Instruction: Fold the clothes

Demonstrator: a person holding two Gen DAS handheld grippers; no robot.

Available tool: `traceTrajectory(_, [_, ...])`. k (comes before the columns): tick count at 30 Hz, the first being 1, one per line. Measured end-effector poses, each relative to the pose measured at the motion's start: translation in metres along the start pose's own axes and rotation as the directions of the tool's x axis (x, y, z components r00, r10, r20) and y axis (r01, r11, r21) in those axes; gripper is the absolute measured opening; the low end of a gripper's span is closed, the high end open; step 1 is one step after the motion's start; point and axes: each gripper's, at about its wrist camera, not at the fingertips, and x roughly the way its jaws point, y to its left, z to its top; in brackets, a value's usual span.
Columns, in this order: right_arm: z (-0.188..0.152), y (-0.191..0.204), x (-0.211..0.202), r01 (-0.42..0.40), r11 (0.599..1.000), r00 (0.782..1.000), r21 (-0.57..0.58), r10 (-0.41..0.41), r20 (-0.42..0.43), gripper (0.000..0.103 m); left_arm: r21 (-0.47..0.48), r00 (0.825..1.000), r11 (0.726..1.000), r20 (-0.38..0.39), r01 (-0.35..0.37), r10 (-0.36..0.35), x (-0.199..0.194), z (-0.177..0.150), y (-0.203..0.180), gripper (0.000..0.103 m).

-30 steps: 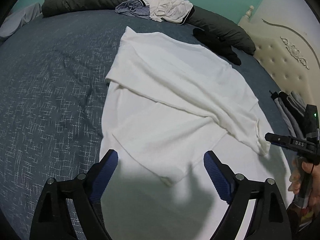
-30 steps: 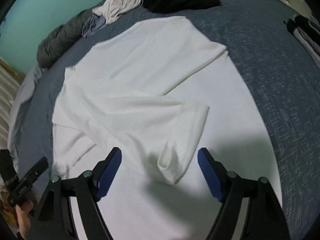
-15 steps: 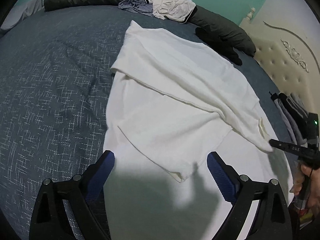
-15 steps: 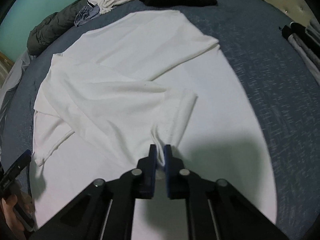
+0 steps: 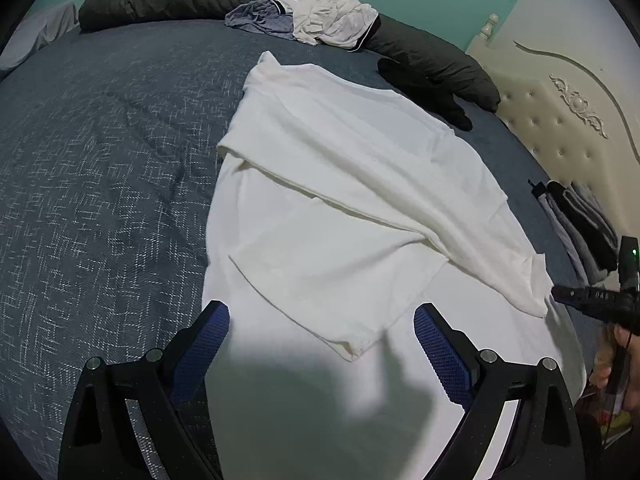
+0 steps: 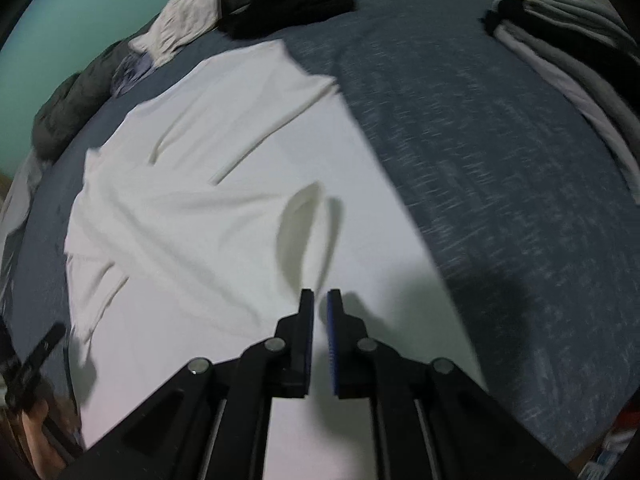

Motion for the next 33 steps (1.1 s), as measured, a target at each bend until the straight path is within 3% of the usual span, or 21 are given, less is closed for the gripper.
traceTrajectory(1, [0.003,-0.002,0.001,-0.016,1.000,1.000,0.016,0.016,0.000,0.035,-0.002,1.000,1.000,0.001,-0.001,0.001,0.000,0.000,0.001,0.096])
traceTrajectory(3, [0.010,-0.003,0.004,-0.035,0.998,0.999,0.045,0.035,0.004,0.052,-0.006,1.000,1.000,0.003,-0.003,0.003,-0.001,0.000,0.003,0.096])
traceTrajectory(14, [0.038,0.000,0.036,-0.073,0.995,0.997,0.067,0.070,0.035,0.056,-0.029,1.000,1.000,0.002,-0.007,0.007,-0.002,0.002,0.015,0.096])
traceTrajectory(15, [0.039,-0.001,0.038,-0.069,0.995,0.997,0.065,0.068,0.027,0.050,-0.030,1.000,1.000,0.001,-0.006,0.006,-0.001,0.002,0.015,0.096])
traceTrajectory(16, [0.038,-0.002,0.038,-0.060,0.996,0.998,0.063,0.058,0.023,0.021,-0.032,1.000,0.999,0.001,-0.006,0.006,-0.001,0.002,0.016,0.096])
traceTrajectory(17, [0.037,-0.004,0.036,-0.055,0.996,0.998,0.065,0.053,0.025,0.008,-0.034,1.000,0.999,0.000,-0.005,0.005,-0.001,0.002,0.017,0.096])
traceTrajectory(18, [0.035,-0.005,0.033,-0.053,0.996,0.998,0.068,0.052,0.028,0.005,-0.037,1.000,0.999,-0.001,-0.003,0.003,-0.001,0.002,0.018,0.096])
traceTrajectory(25, [0.028,-0.021,-0.008,-0.127,0.988,0.989,0.088,0.119,0.090,0.002,-0.065,1.000,0.998,0.005,-0.004,0.005,-0.003,0.002,0.026,0.096])
traceTrajectory(33, [0.038,-0.042,0.012,-0.038,0.989,0.998,0.144,0.031,0.052,0.002,-0.087,1.000,0.996,0.009,-0.007,0.008,-0.007,0.001,0.034,0.096])
